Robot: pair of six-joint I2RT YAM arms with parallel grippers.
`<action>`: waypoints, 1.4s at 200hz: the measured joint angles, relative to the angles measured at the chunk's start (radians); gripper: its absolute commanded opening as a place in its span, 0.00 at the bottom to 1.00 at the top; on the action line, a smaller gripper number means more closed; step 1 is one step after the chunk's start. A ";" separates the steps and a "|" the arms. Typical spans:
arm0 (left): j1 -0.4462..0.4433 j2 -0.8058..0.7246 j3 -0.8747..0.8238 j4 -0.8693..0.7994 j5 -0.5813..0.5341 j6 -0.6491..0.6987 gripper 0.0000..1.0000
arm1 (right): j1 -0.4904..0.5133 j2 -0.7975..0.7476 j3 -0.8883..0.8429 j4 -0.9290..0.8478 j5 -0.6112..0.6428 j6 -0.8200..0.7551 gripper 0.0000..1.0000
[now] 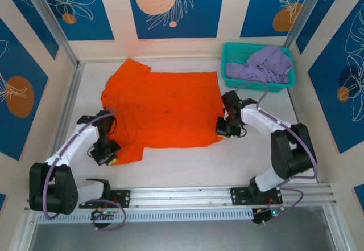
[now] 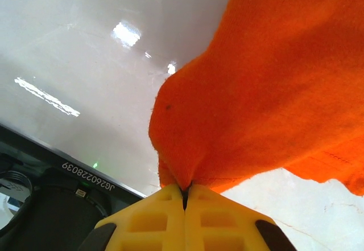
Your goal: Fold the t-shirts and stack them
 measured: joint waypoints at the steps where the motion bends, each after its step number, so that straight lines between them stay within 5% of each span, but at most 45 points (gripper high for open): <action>1: 0.000 0.000 0.000 0.000 0.000 0.000 0.00 | -0.001 -0.002 -0.003 0.001 0.000 0.002 0.00; 42: -0.002 0.055 0.040 -0.002 0.013 0.018 0.00 | -0.062 -0.123 -0.152 0.055 -0.055 0.080 0.00; 78: -0.005 0.173 0.262 -0.013 0.016 0.071 0.00 | -0.111 -0.130 -0.095 0.059 -0.080 0.089 0.00; 158: -0.006 0.608 0.843 -0.089 -0.018 0.253 0.00 | -0.171 0.258 0.357 -0.035 -0.081 0.043 0.00; 199: -0.001 0.830 1.090 -0.135 -0.067 0.296 0.00 | -0.171 0.393 0.467 -0.087 -0.052 0.024 0.00; 206: 0.003 0.855 1.123 -0.145 -0.076 0.302 0.07 | -0.172 0.408 0.478 -0.094 -0.048 0.024 0.00; 220: 0.009 0.897 1.180 -0.161 -0.092 0.306 0.04 | -0.175 0.435 0.495 -0.105 -0.041 0.024 0.07; 228: 0.013 0.914 1.199 -0.165 -0.100 0.306 0.13 | -0.177 0.447 0.504 -0.113 -0.036 0.025 0.12; 237: 0.020 0.924 1.212 -0.167 -0.105 0.305 0.34 | -0.180 0.458 0.514 -0.122 -0.031 0.024 0.20; 261: 0.047 0.920 1.218 -0.177 -0.132 0.304 0.64 | -0.197 0.466 0.537 -0.143 -0.018 0.044 0.41; 280: 0.069 0.893 1.212 -0.173 -0.164 0.284 0.66 | -0.218 0.449 0.540 -0.146 -0.009 0.057 0.50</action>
